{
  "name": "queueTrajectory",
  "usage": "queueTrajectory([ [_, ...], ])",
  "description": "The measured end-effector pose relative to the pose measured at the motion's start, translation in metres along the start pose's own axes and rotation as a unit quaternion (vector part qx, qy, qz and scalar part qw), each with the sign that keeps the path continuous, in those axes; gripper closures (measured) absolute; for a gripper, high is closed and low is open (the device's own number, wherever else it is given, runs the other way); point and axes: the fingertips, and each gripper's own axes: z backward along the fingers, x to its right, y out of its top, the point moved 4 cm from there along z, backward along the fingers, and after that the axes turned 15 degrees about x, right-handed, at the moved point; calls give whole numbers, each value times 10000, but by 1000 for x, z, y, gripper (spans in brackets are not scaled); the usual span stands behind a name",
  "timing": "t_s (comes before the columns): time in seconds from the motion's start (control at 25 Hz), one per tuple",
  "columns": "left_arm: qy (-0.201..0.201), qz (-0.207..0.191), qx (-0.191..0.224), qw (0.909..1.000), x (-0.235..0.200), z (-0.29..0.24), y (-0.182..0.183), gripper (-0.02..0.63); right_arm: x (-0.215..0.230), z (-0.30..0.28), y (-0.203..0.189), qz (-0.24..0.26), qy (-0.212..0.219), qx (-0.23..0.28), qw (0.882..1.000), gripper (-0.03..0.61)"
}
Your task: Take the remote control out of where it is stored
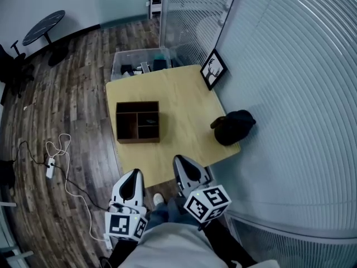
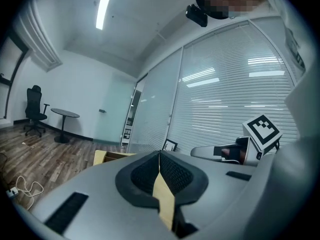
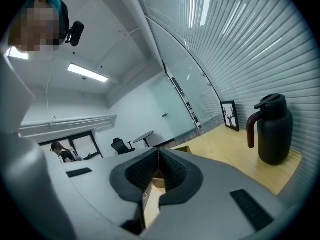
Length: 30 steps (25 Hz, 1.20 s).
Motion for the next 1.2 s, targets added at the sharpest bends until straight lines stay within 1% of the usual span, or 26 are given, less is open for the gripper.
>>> queueTrajectory([
  [0.12, 19, -59, 36, 10000, -2, -10, -1, 604, 5, -9, 1, 47, -14, -16, 10000, 572],
  [0.28, 59, 6, 67, 10000, -4, -28, -8, 604, 17, -21, 6, 57, 27, -35, 10000, 572],
  [0.4, 170, 73, 17, 9998, -7, -49, -18, 604, 34, -37, 12, 25, 84, -41, 10000, 574],
  [0.56, 258, 11, -89, 9996, -7, -77, -35, 604, 55, -59, 22, -27, 251, -49, 9997, 574],
  [0.84, 543, -74, -222, 9982, -11, -113, -55, 603, 82, -87, 31, -13, 451, -93, 9989, 572],
  [1.12, 809, -65, -291, 9963, -14, -134, -67, 600, 101, -102, 38, 3, 573, -243, 9981, 572],
  [1.2, 834, -63, -342, 9959, -17, -138, -69, 558, 105, -105, 38, -7, 594, -263, 9979, 572],
])
